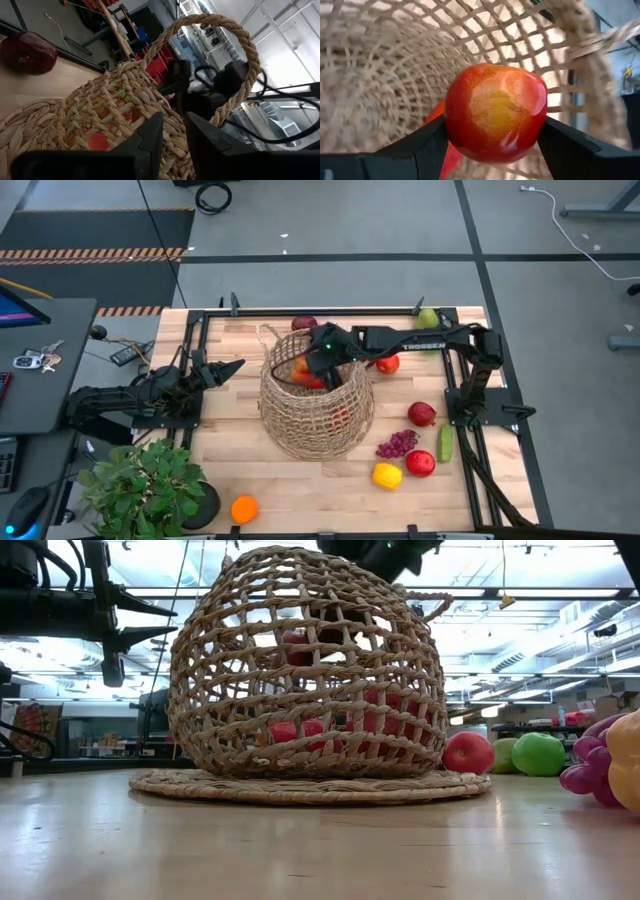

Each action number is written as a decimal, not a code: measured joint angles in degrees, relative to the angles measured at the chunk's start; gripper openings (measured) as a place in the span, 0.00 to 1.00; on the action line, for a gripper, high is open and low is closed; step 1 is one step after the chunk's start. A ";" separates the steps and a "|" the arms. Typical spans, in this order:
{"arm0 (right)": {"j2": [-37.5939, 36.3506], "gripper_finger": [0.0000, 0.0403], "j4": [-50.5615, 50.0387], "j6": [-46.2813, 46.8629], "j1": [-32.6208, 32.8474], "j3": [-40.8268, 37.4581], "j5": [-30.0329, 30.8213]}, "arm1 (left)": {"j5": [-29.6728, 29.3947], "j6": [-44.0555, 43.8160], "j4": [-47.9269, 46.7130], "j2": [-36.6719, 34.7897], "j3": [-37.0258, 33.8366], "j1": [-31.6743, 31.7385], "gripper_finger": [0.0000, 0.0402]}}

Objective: Build produce basket
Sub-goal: Put the red apple into the basket

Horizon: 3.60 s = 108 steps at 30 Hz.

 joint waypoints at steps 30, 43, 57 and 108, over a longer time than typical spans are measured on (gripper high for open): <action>1.60 0.71 7.86 37.76 5.03 -4.58 6.07 | -0.01 -0.01 0.00 -0.01 -0.01 0.01 0.22; 1.60 0.79 0.41 44.44 1.75 -4.58 11.69 | -0.02 -0.01 0.00 -0.02 -0.02 -0.01 0.23; 1.61 0.89 0.28 47.02 -0.69 -3.95 5.74 | -0.02 -0.01 0.00 0.00 0.00 0.01 0.22; 1.65 0.86 -46.60 50.54 -37.80 24.05 0.33 | -0.02 -0.01 0.02 -0.01 0.00 0.01 0.23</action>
